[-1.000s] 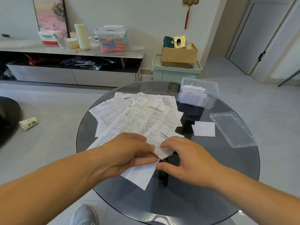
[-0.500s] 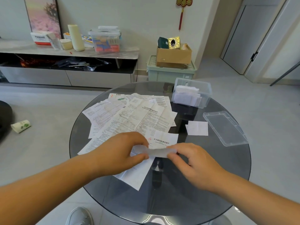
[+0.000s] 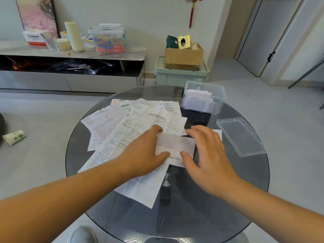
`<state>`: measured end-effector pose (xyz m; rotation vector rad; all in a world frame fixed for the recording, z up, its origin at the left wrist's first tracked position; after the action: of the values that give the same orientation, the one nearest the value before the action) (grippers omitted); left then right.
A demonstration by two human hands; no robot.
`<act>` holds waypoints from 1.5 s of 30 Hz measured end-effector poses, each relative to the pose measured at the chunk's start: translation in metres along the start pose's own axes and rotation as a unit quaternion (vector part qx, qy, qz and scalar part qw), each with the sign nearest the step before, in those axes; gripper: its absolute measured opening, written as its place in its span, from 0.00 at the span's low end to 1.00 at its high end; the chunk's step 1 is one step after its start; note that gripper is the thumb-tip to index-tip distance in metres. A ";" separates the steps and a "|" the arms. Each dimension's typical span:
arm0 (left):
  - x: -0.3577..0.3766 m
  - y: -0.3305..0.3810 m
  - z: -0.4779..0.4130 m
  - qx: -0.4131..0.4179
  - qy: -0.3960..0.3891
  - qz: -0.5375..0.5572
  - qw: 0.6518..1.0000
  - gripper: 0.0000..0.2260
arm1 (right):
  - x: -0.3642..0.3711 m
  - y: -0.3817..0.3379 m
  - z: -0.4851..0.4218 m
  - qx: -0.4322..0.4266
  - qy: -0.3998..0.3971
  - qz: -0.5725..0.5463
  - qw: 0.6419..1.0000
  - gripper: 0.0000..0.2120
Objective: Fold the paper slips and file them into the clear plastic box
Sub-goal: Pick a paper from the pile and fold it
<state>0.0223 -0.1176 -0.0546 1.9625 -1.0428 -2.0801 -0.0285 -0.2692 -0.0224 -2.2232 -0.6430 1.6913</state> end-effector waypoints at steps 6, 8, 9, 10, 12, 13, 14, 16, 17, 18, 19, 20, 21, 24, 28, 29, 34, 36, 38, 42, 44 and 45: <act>0.008 -0.004 -0.005 0.006 -0.036 -0.023 0.999 0.32 | 0.033 -0.005 0.013 -0.097 -0.134 0.102 0.981 0.23; 0.010 -0.005 -0.005 0.002 -0.056 -0.031 0.998 0.27 | 0.042 -0.001 0.016 -0.109 -0.172 0.150 0.968 0.27; 0.011 -0.005 -0.005 0.001 -0.064 -0.035 0.997 0.24 | 0.043 0.000 0.017 -0.112 -0.183 0.167 0.962 0.28; 0.012 -0.005 -0.004 0.000 -0.073 -0.037 0.997 0.22 | 0.044 0.000 0.017 -0.114 -0.194 0.180 0.958 0.30; 0.014 -0.003 -0.003 0.001 -0.092 -0.045 0.995 0.21 | 0.045 0.002 0.019 -0.117 -0.217 0.200 0.948 0.33; 0.015 -0.002 -0.003 0.001 -0.100 -0.051 0.994 0.22 | 0.044 0.003 0.020 -0.118 -0.228 0.208 0.944 0.34; 0.015 -0.001 -0.003 0.000 -0.103 -0.058 0.993 0.22 | 0.043 0.005 0.021 -0.117 -0.236 0.211 0.941 0.34; 0.014 0.001 -0.002 -0.004 -0.103 -0.073 0.992 0.22 | 0.038 0.008 0.020 -0.118 -0.238 0.203 0.942 0.34; 0.014 0.002 -0.002 -0.007 -0.101 -0.079 0.992 0.22 | 0.036 0.008 0.019 -0.119 -0.236 0.196 0.944 0.34; 0.014 0.004 -0.001 -0.009 -0.099 -0.082 0.992 0.22 | 0.034 0.009 0.019 -0.120 -0.235 0.191 0.945 0.34; 0.013 0.006 -0.001 -0.011 -0.095 -0.083 0.992 0.22 | 0.034 0.009 0.018 -0.120 -0.235 0.188 0.946 0.33; 0.011 0.007 0.000 -0.017 -0.090 -0.078 0.993 0.22 | 0.034 0.009 0.018 -0.120 -0.233 0.186 0.947 0.33; 0.009 0.008 0.000 -0.026 -0.082 -0.066 0.994 0.22 | 0.034 0.008 0.017 -0.120 -0.230 0.182 0.948 0.32; -0.003 0.005 -0.003 -0.078 -0.034 0.017 0.996 0.23 | 0.032 0.008 0.015 -0.109 -0.227 0.161 0.954 0.33; -0.011 -0.006 -0.002 -0.156 0.024 0.160 0.974 0.21 | 0.030 0.009 0.016 -0.091 -0.230 0.124 0.961 0.35; -0.010 -0.009 0.000 -0.170 0.026 0.192 0.966 0.20 | 0.029 0.009 0.017 -0.090 -0.230 0.119 0.962 0.34; -0.009 -0.011 0.004 -0.188 0.004 0.263 0.946 0.13 | 0.030 0.009 0.021 -0.094 -0.246 0.100 0.960 0.30; -0.008 -0.007 0.006 -0.181 -0.022 0.246 0.952 0.10 | 0.029 0.008 0.021 -0.096 -0.251 0.093 0.959 0.26; -0.006 0.000 0.007 -0.158 -0.047 0.219 0.962 0.07 | 0.026 0.007 0.020 -0.095 -0.255 0.088 0.958 0.25; 0.001 0.010 0.012 -0.139 -0.077 0.237 0.958 0.05 | 0.024 0.007 0.018 -0.072 -0.259 0.051 0.962 0.29; 0.004 0.013 0.016 -0.148 -0.074 0.293 0.942 0.06 | 0.020 0.009 0.017 -0.051 -0.239 0.032 0.969 0.36; 0.005 0.014 0.019 -0.156 -0.070 0.325 0.930 0.06 | 0.018 0.010 0.016 -0.044 -0.226 0.031 0.973 0.38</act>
<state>-0.0010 -0.1237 -0.0528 1.1227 -1.1036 -1.8640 -0.0381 -0.2692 -0.0464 -1.9362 -0.7674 2.2682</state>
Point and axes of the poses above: each hand's wrist, its own z-axis away from the middle knuckle, its own x-axis out of the palm, y = z × x, the point moved 10 cm from there along -z, towards the middle knuckle, and after that the axes turned 7 degrees about x, right-handed, at the moved point
